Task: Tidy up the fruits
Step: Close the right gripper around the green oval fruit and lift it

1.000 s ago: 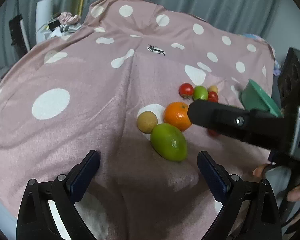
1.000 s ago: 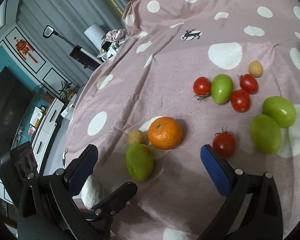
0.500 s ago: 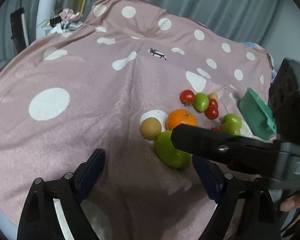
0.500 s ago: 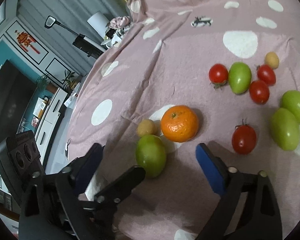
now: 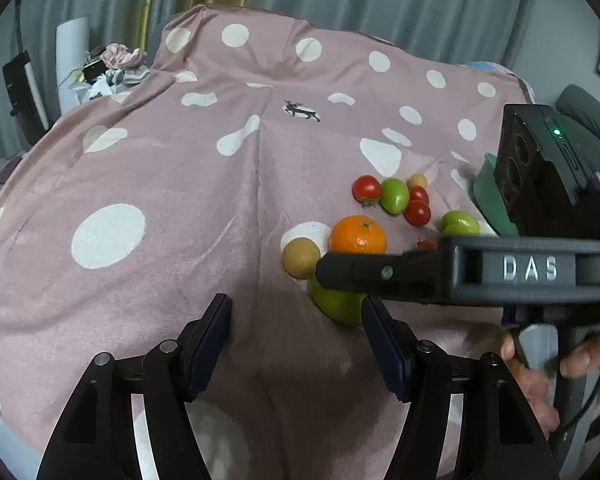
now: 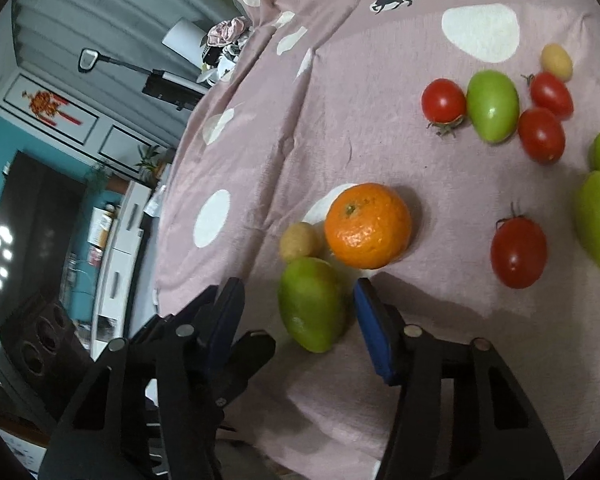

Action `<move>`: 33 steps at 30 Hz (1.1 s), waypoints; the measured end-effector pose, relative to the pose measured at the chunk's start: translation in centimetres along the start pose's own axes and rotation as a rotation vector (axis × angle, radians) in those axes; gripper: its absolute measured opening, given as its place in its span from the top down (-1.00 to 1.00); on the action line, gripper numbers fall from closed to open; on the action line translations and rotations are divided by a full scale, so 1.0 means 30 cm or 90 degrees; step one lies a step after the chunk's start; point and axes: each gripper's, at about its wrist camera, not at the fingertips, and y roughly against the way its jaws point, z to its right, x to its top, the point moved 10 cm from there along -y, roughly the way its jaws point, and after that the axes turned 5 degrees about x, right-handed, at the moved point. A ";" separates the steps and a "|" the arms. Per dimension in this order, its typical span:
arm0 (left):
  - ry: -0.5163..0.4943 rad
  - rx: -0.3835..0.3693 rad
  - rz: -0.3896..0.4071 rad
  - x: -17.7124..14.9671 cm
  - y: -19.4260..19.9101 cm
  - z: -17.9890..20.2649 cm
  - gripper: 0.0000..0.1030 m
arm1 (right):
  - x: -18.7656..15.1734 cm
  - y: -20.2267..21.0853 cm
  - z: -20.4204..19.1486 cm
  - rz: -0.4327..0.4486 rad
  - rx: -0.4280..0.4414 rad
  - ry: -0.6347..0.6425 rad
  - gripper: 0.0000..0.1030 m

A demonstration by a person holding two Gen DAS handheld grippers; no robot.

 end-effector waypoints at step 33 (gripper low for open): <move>-0.002 -0.062 -0.046 -0.007 -0.066 0.105 0.30 | 0.017 -0.010 0.032 -0.010 -0.039 0.012 0.27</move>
